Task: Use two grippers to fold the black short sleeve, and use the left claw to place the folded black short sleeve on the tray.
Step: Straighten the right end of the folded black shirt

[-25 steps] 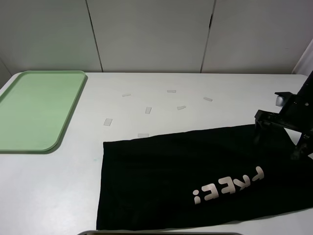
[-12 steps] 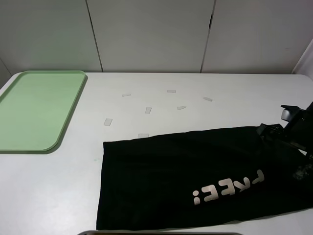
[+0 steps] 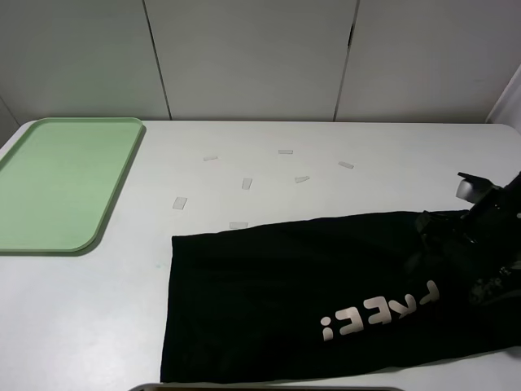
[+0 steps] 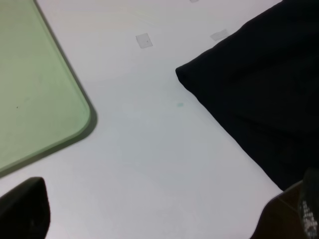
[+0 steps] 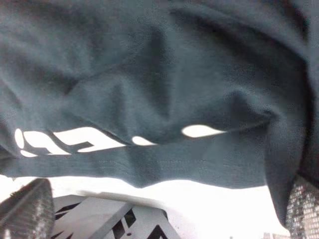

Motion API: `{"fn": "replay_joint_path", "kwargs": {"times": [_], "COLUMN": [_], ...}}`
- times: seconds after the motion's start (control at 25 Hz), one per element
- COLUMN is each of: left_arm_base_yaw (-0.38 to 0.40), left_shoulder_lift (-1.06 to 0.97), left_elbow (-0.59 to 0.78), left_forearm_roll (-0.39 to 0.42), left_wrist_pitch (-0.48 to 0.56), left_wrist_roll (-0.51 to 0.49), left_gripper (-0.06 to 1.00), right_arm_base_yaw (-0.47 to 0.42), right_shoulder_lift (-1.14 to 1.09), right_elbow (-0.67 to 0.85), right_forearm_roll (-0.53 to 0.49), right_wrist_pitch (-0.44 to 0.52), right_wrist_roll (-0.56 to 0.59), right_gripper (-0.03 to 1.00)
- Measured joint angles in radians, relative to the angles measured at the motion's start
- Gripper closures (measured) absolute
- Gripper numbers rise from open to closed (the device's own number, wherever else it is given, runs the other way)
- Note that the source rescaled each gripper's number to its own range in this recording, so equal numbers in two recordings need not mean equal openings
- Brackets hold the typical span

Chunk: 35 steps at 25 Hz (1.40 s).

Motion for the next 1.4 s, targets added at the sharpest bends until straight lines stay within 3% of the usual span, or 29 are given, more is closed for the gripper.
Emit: {"fn": "replay_joint_path", "kwargs": {"times": [0.2,0.64,1.0,1.4], "left_arm_base_yaw": [0.0,0.0,0.0,0.0], "left_shoulder_lift": [0.0,0.0,0.0,0.0], "left_elbow": [0.0,0.0,0.0,0.0], "left_forearm_roll": [0.0,0.0,0.0,0.0], "left_wrist_pitch": [0.0,0.0,0.0,0.0], "left_wrist_roll": [0.0,0.0,0.0,0.0], "left_gripper": [-0.06,-0.06,-0.06,-0.06], "right_arm_base_yaw": [0.058,0.103,0.14,0.197], "right_shoulder_lift": [0.0,-0.036,-0.033,0.079], "right_elbow": [-0.008,-0.151,-0.159,-0.132], "right_forearm_roll": [-0.011,-0.195,-0.141,-0.1], "right_wrist_pitch": [-0.015,0.003,-0.143,-0.133], "right_wrist_roll": [-0.002,0.001,0.004,0.004], "right_gripper": [-0.03,-0.03,-0.03,-0.03]}}
